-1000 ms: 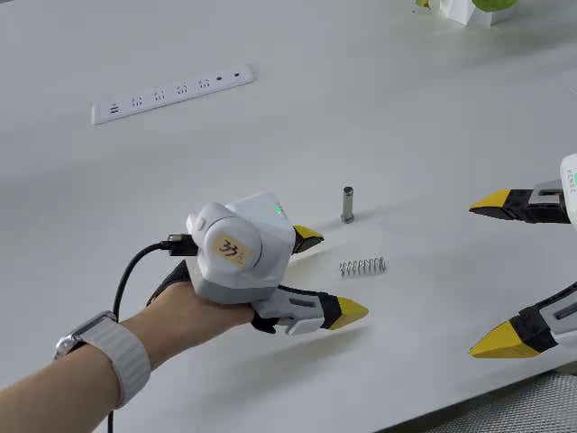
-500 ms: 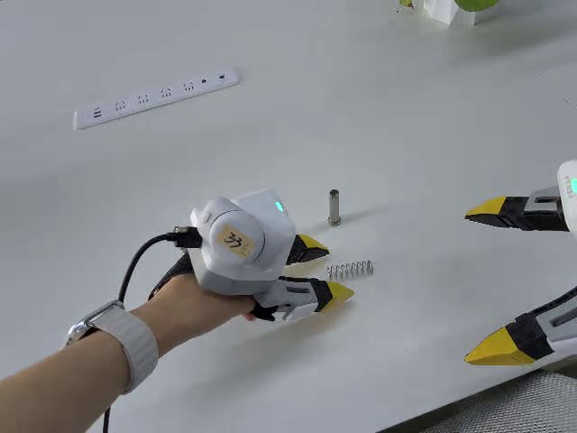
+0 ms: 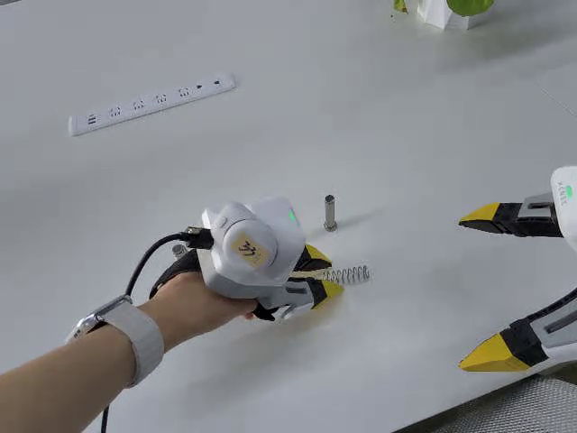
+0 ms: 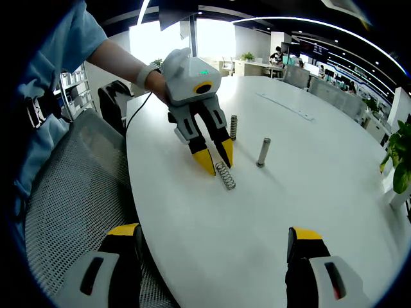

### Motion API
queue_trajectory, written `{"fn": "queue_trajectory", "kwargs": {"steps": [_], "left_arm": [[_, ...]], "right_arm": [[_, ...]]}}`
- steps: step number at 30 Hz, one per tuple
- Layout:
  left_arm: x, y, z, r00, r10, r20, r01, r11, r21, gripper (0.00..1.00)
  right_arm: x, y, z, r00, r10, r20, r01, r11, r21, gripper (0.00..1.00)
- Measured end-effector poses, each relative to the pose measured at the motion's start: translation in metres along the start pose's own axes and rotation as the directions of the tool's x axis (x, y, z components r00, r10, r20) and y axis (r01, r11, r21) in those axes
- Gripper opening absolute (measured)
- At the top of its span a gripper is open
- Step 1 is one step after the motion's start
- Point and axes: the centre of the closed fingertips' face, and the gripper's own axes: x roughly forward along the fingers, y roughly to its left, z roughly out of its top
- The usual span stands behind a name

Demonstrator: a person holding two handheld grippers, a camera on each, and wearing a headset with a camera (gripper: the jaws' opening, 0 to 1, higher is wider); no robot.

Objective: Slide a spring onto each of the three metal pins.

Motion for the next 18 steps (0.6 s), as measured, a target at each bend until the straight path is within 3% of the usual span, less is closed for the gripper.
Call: {"fn": "queue_trajectory", "kwargs": {"steps": [18], "left_arm": [[0.0019, -0.0004, -0.0022, 0.9972, -0.021, -0.072, 0.024, 0.999, 0.04, 0.08]], "right_arm": [[0.0009, 0.0023, 0.0002, 1.0, -0.002, 0.008, 0.002, 1.0, 0.005, 0.93]]}}
